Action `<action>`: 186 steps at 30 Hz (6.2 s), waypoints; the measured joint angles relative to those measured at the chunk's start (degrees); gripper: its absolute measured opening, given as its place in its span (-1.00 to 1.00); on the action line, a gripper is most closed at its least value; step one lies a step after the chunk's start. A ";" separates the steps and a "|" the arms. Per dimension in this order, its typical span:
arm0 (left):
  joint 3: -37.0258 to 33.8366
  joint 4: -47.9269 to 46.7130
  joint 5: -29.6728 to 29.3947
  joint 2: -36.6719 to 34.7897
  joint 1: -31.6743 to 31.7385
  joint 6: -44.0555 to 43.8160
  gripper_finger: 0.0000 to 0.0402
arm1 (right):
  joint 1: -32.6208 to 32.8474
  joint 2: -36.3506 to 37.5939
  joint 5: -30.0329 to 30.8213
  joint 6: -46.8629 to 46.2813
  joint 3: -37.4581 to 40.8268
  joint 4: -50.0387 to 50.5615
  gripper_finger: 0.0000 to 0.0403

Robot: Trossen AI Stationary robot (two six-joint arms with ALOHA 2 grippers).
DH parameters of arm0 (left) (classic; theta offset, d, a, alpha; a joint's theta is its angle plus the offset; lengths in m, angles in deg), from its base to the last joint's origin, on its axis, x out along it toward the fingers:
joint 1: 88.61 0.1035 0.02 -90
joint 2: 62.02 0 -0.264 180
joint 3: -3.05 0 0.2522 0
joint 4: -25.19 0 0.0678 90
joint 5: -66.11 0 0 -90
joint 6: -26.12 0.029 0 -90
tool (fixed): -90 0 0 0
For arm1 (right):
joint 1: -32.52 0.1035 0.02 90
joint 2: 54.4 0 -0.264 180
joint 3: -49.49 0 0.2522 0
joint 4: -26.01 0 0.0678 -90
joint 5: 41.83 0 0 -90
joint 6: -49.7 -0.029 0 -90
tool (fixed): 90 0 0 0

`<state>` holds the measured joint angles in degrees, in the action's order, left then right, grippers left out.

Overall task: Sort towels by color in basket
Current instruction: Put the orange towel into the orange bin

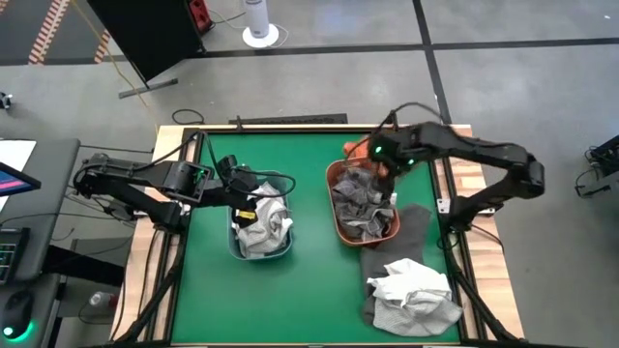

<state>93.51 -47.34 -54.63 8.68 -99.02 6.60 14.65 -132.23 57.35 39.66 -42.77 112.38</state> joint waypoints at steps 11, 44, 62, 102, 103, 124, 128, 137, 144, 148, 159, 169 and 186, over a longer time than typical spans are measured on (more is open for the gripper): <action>0.00 2.57 2.24 0.00 -0.03 -3.13 0.12 | -21.67 -3.86 0.95 3.98 10.02 -8.56 0.65; 0.02 1.14 6.97 0.00 -0.15 -8.52 0.12 | -32.41 -22.76 -0.87 5.50 15.97 -32.30 -0.10; 0.04 -0.21 7.02 -0.15 -0.17 -7.75 0.12 | -30.21 -5.15 -3.68 12.02 15.97 -19.11 -0.93; 0.04 9.85 7.02 -0.55 9.11 4.02 0.12 | 8.60 10.83 -7.67 -9.42 15.91 -19.31 -0.88; 0.04 9.84 7.02 -0.55 9.11 4.01 0.12 | 8.81 8.51 -7.69 -9.46 15.91 -20.04 -0.85; 0.04 9.30 8.25 -0.55 8.96 3.77 0.12 | 9.80 -20.13 -12.15 -4.45 15.52 -26.45 0.02; 0.04 9.27 9.00 -0.55 8.96 3.85 0.12 | 9.16 -17.22 -12.43 -3.46 14.46 -22.32 0.26; 0.04 9.30 9.06 -0.55 8.96 4.95 0.12 | 7.10 -6.24 -12.43 -3.54 6.94 -15.23 0.46; 0.04 9.46 10.47 -0.55 9.29 3.97 0.12 | 5.32 0.56 -12.35 -3.59 2.38 -12.76 0.47; 0.04 10.21 11.40 -0.44 9.27 2.64 0.12 | 3.92 2.68 -12.29 -2.94 2.12 -12.76 0.47; 0.04 10.19 11.38 -0.33 8.82 1.01 0.12 | 9.07 3.15 -5.96 -4.87 17.77 -21.34 0.47; 0.04 10.39 11.33 -0.33 9.90 2.28 0.12 | 9.12 -6.76 -5.94 -4.94 24.20 -24.41 0.47; 0.02 10.41 11.93 -0.31 10.91 1.41 0.12 | 7.11 -1.17 3.54 -4.84 -2.00 -1.40 0.47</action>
<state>93.54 -36.93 -42.70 8.37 -88.11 8.01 21.77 -133.40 60.89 34.82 -44.77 110.97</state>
